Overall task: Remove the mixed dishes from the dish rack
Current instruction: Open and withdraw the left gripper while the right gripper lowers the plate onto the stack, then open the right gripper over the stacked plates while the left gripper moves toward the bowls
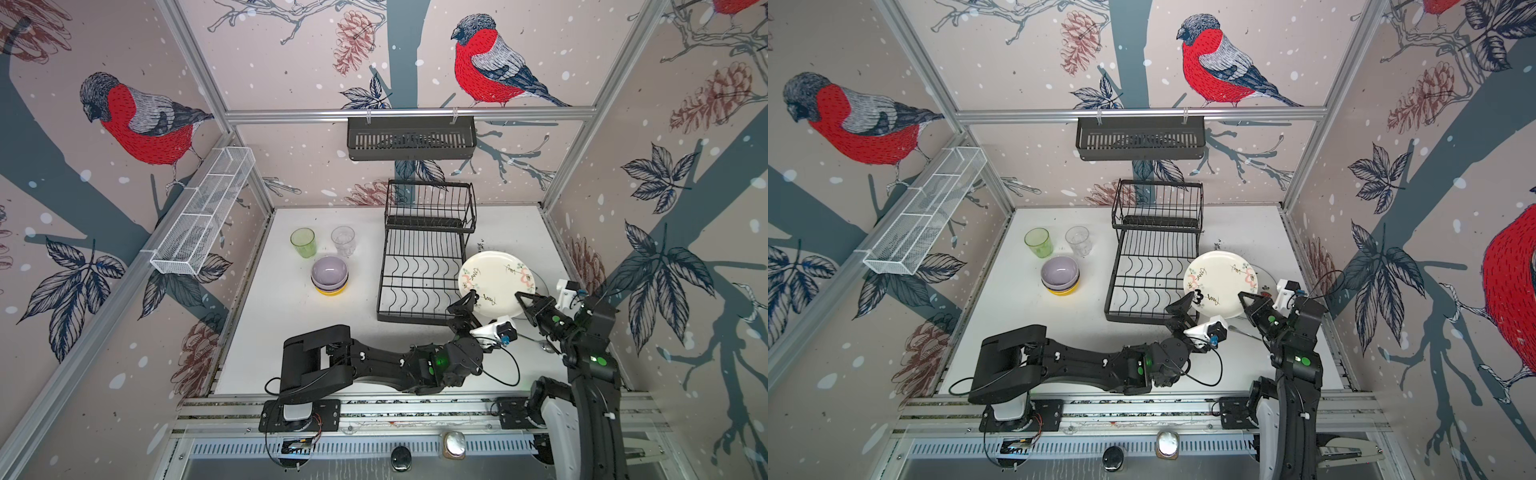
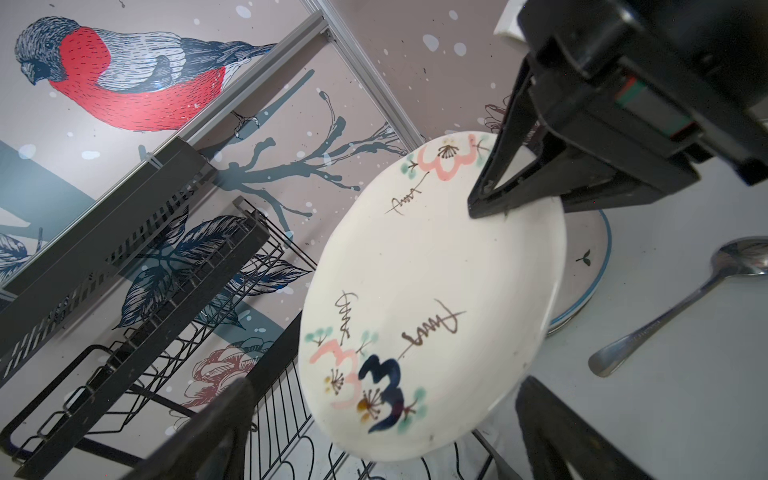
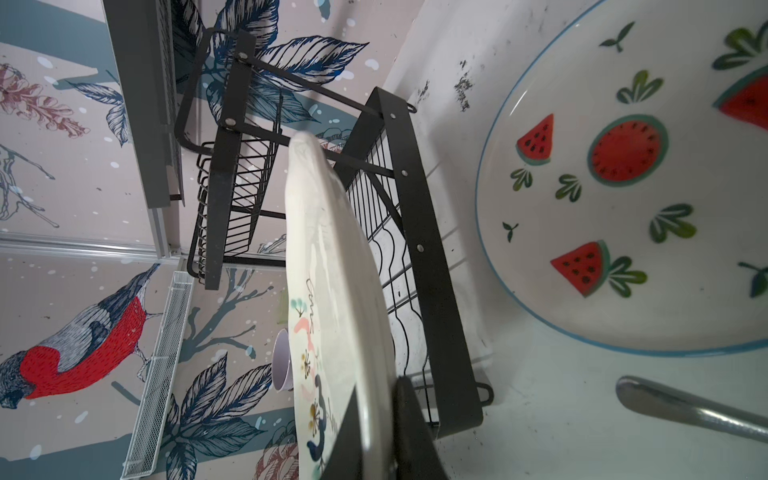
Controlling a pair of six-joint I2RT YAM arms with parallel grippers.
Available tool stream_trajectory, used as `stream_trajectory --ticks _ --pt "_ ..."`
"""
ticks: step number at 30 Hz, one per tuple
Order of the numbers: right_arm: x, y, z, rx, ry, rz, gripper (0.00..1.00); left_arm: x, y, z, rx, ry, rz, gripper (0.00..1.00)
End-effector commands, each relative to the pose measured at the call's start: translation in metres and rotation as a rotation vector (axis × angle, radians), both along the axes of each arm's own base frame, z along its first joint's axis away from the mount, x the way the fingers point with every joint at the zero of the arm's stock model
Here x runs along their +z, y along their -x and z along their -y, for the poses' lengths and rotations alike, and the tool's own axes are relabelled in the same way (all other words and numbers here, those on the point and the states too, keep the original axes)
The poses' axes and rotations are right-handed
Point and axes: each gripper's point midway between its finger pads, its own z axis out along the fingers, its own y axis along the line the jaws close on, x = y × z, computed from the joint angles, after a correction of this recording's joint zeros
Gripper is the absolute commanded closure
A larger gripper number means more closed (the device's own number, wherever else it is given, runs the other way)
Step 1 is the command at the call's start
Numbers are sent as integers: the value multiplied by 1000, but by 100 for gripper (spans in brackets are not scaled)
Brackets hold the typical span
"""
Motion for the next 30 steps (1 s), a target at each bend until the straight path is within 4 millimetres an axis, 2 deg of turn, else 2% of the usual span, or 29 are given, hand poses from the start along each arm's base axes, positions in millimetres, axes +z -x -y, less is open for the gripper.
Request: stream_trajectory --ticks 1,2,8,12,19,25,30 --pt "11 -4 5 25 21 77 100 21 -3 -9 42 97 8 2" --pt "8 -5 9 14 21 65 100 15 -3 -13 44 84 3 2" --pt "-12 -9 36 -70 4 -10 100 9 -6 -34 83 97 -19 2" --pt "-28 -8 53 -148 -20 -80 100 17 -7 -57 120 144 -43 2" --pt "-57 -11 86 -324 -28 -125 100 37 -14 -109 159 252 -90 2" --pt "-70 -19 100 -353 -9 -163 100 43 -36 -166 218 416 -193 2" --pt "-88 -25 105 -328 -4 -226 100 50 -44 -207 270 519 -182 2"
